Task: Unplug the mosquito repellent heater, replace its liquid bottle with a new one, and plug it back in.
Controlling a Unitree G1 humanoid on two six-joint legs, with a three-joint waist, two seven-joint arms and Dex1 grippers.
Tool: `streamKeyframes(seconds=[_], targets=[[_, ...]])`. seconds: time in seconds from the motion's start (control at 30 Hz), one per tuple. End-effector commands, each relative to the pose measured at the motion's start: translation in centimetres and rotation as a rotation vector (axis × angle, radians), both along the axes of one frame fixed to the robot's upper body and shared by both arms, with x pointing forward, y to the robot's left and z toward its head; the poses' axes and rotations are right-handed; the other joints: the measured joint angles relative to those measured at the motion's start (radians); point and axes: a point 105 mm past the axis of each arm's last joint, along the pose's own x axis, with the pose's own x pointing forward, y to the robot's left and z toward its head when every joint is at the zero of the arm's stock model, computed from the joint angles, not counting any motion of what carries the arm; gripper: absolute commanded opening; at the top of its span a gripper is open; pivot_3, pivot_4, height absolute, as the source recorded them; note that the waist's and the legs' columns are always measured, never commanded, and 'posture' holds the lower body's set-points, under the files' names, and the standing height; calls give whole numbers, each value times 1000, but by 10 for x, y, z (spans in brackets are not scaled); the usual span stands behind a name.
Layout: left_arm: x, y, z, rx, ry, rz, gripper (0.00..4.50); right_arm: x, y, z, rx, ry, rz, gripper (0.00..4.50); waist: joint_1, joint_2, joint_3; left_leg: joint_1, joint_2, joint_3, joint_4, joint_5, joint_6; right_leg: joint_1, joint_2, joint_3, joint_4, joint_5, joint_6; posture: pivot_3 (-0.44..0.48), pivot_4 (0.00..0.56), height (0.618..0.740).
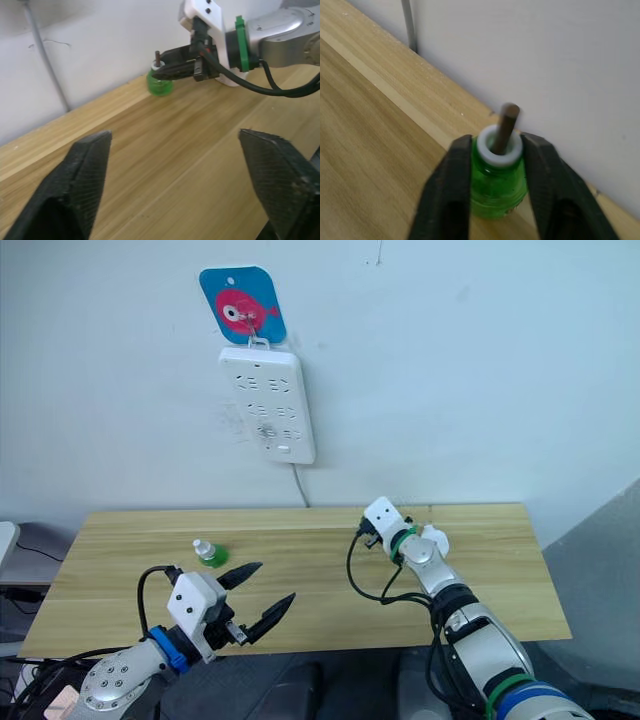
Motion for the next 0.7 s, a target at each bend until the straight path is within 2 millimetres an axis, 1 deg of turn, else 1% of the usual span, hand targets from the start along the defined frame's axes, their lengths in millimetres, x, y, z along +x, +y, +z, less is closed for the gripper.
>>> streamKeyframes(seconds=[0.03, 0.1, 0.17, 0.2, 0.27, 0.33, 0.4, 0.43, 0.47, 0.57, 0.7], targets=[[4, 7, -1, -8, -34, 72, 4500, 1, 0, 29, 70, -87, 72, 2828, 0, 0, 0, 0, 0, 0, 0, 0, 0, 0, 0, 0, 0, 0, 0, 93, 204, 740], [8, 13, -5, -20, -38, 130, 4500, -5, -1, 37, 60, -114, 131, 3578, 1, 0, 0, 1, 0, 0, 0, 0, 0, 1, 0, 0, 0, 0, 0, 90, 192, 740], [10, 21, -11, -27, -44, 195, 4500, -17, 0, 48, 38, -144, 232, 4330, 3, 0, -1, 1, 0, 0, 0, 0, 0, 1, 0, 0, 0, 0, 0, 85, 178, 740], [10, 24, -14, -28, -47, 220, 4500, -23, 1, 51, 28, -151, 274, 4490, 3, 0, -2, 1, 0, 0, 0, 0, 0, 1, 0, 0, 0, 0, 0, 85, 178, 740], [12, 34, -19, -32, -55, 295, 4500, -39, 6, 61, -10, -175, 393, 4490, 4, 1, -4, 0, 0, 0, 0, 0, 0, 1, 0, 0, 0, 0, 0, 77, 160, 740], [12, 58, -27, -13, -66, 431, 4500, -65, 16, 74, -31, -190, 558, 4490, 3, 1, -7, 0, 0, 0, 0, 0, 0, 1, 0, 0, 0, 0, 0, 74, 147, 740], [7, 81, -40, 12, -52, 556, 4500, -88, 27, 85, -48, -201, 704, 4490, 2, 1, -16, 1, 0, 0, 0, 0, 0, 1, 0, 0, 0, 0, 0, 79, 135, 740], [4, 89, -46, 23, -45, 596, 4500, -96, 31, 89, -54, -202, 749, 4490, 1, 1, -22, 1, 1, 0, 0, 0, 0, 0, 0, 0, 0, 0, 0, 83, 132, 740], [1, 94, -52, 35, -37, 627, 4500, -101, 34, 91, -56, -199, 785, 4490, 1, 0, -27, 1, 1, 0, 0, 0, 0, 1, 0, -1, 0, 0, 0, 86, 130, 740], [-6, 102, -65, 61, -16, 675, 4500, -107, 43, 94, -56, -174, 819, 4490, 9, -1, -35, 3, 0, -1, 0, 0, 0, 5, 0, -2, -3, 0, 1, 96, 134, 740], [-2, 114, -70, 18, -2, 751, 4500, -108, 54, 97, -52, -164, 798, 4490, 32, -4, -37, 9, 0, -1, 0, 0, 0, 12, -1, -2, -4, -2, 4, 104, 170, 740]])
